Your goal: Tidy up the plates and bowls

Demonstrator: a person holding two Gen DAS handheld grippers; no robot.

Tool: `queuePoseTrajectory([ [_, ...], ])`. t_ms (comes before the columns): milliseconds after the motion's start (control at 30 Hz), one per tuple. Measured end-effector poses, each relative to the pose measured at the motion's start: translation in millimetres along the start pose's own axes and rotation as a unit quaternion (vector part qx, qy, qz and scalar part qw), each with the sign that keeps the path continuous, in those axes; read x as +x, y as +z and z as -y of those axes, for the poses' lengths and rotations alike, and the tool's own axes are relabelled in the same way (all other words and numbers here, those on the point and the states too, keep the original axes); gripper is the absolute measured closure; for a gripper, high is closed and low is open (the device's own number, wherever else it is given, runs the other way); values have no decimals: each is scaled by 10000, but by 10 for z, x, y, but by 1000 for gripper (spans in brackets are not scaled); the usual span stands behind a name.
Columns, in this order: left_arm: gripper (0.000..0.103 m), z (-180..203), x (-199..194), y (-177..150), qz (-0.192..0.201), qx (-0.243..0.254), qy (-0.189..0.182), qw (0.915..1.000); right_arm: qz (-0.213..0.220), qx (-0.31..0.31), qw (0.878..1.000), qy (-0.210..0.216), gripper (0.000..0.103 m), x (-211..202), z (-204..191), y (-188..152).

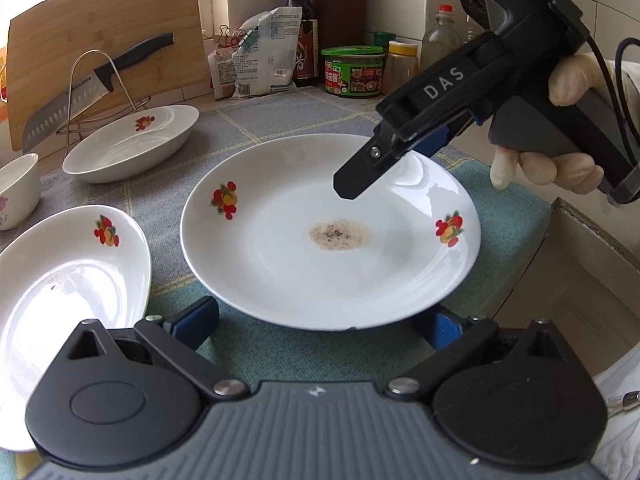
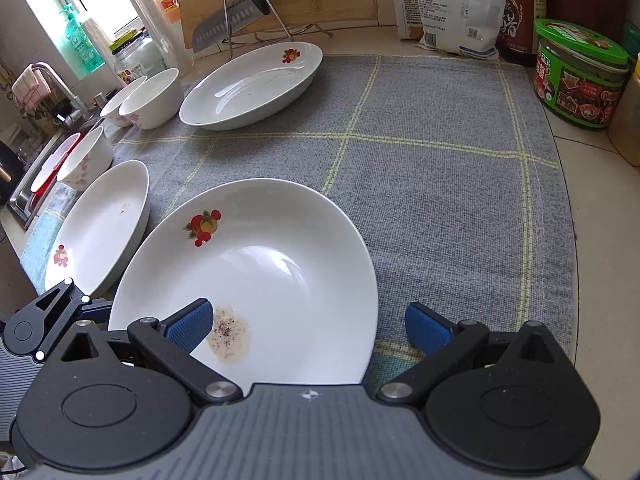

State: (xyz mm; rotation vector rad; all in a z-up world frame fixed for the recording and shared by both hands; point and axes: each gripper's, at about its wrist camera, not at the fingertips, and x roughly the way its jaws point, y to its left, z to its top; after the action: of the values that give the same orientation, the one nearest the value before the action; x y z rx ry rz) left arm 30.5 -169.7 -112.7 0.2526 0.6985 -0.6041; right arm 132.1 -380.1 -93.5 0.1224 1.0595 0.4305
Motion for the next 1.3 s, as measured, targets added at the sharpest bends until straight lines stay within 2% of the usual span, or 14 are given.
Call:
queuePoseTrajectory([
  [233, 0, -12, -1, -5, 21, 8, -2, 10000, -102, -1, 9993, 363, 0, -20, 110, 27],
  [400, 0, -7, -3, -16, 52, 25, -10, 10000, -86, -78, 9990, 426, 0, -20, 102, 30],
  [467, 0, -10, -1, -13, 42, 40, -25, 10000, -178, -183, 9968, 758, 0, -6, 106, 81],
  [567, 0, -20, 8, 4, 5, 64, -63, 10000, -236, -441, 9939, 985, 0, 14, 90, 178],
  [867, 0, -14, 26, 36, -3, 254, -129, 9996, -480, -824, 9858, 1381, 0, 131, 133, 356],
  [1000, 0, -16, 37, 50, -6, 315, -156, 9994, -600, -889, 9828, 1505, 1, 186, 137, 389],
  [1133, 0, -16, 40, 57, -26, 326, -169, 9993, -654, -952, 9803, 1600, 6, 190, 133, 410],
  [1300, 0, -28, 49, 67, -54, 365, -221, 9991, -702, -958, 9790, 1655, 6, 200, 148, 429],
])
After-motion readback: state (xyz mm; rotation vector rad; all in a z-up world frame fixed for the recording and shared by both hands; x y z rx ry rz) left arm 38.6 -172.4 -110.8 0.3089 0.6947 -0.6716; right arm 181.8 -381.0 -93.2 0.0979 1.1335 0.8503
